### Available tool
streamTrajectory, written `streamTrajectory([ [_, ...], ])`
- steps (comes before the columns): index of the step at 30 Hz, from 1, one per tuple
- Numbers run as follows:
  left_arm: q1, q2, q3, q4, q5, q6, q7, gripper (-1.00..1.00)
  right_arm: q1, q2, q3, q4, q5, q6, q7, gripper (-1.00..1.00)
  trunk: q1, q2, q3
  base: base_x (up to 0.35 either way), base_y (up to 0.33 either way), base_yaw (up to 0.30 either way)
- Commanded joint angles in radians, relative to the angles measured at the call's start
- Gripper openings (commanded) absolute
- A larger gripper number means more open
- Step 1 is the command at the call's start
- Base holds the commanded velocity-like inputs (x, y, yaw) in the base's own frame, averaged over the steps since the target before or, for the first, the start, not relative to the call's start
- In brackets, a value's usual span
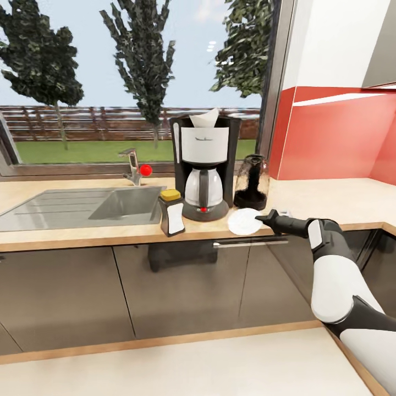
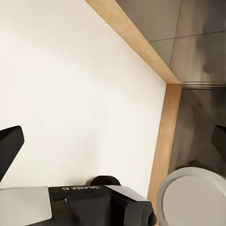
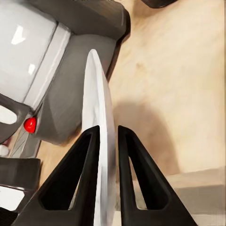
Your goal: Set up a coffee station on the kitchen countertop: keep the coffee maker on the countertop, move the bottle of coffee from the kitchen shelf to the counter next to the coffee maker, place a paper coffee filter on top of the coffee maker, put the saucer next to the coffee maker with the coffee cup on the saucer, and place the electric kettle next to the coffee maker.
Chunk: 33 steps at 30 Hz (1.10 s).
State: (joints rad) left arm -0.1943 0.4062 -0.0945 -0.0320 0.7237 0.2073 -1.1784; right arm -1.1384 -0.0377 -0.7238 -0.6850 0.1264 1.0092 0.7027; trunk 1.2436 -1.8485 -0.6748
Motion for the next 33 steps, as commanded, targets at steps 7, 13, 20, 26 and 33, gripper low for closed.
streamTrajectory([
  [7,0.0,0.0,-0.008,0.0,0.011,0.01,-0.003,1.0,-0.001,0.001,-0.005,0.002,-0.037,-0.001,-0.028,-1.0,0.0,0.0,-0.001,0.001,0.0,0.0],
  [13,0.0,0.0,-0.008,0.0,0.011,0.01,-0.003,1.0,-0.001,0.001,-0.005,0.004,-0.041,-0.001,-0.057,-1.0,0.0,0.0,-0.001,0.096,0.0,0.0],
  [20,0.0,0.0,-0.008,0.0,0.011,0.01,-0.004,1.0,-0.001,0.002,-0.005,0.004,-0.043,-0.001,-0.061,-1.0,0.0,0.0,-0.001,0.087,0.0,0.0],
  [26,0.0,0.0,-0.007,0.0,0.011,0.01,-0.004,1.0,-0.001,0.002,-0.005,0.004,-0.043,-0.001,-0.061,-1.0,0.0,0.0,-0.001,0.061,0.0,0.0],
  [33,0.0,0.0,-0.008,0.0,0.011,0.01,-0.004,1.0,-0.001,0.002,-0.005,0.004,-0.043,-0.001,-0.062,-1.0,0.0,0.0,-0.001,0.032,0.0,0.0],
])
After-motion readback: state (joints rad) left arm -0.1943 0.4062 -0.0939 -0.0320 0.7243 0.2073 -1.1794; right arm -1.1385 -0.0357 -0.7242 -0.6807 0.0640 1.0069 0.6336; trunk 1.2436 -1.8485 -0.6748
